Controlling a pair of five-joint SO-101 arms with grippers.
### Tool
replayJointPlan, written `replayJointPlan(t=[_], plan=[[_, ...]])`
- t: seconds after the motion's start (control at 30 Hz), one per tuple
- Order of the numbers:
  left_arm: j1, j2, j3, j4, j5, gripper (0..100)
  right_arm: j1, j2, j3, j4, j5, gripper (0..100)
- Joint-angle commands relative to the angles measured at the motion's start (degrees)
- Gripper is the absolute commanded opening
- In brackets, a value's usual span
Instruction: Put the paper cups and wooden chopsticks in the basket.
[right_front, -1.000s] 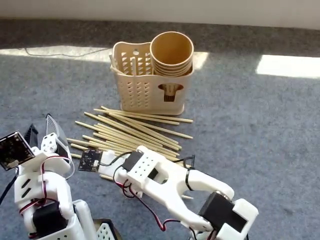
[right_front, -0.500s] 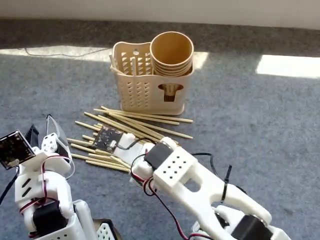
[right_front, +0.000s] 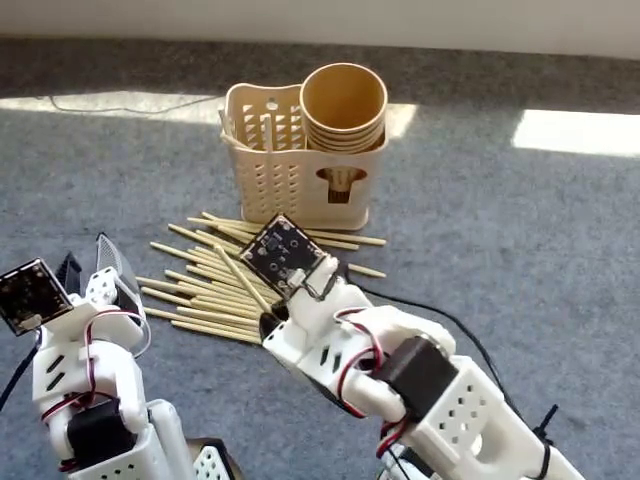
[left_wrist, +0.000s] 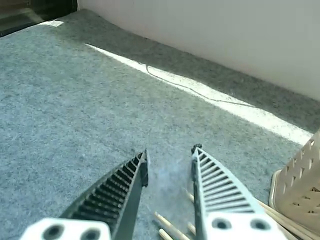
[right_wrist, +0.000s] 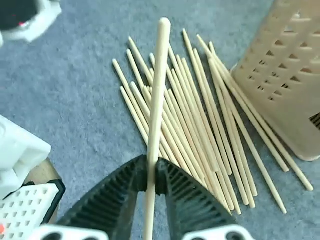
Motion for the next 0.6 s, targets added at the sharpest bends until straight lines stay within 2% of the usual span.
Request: replayJointPlan(t=[0.0, 0.23, 0.57], plan=[[-0.13, 0.66, -0.57, -0.35, 0.62, 14, 3.82, -4.7, -1.8, -6.64, -0.7, 0.6], [-0.13, 0.66, -0.48, -0.35, 0.62, 14, 12.79, -7.08, -1.8, -26.42, -0.88, 0.6], [-0.13, 0.66, -0.48, -0.35, 0.62, 14, 16.22, -6.73, -0.48, -61.14, -0.88, 0.5]])
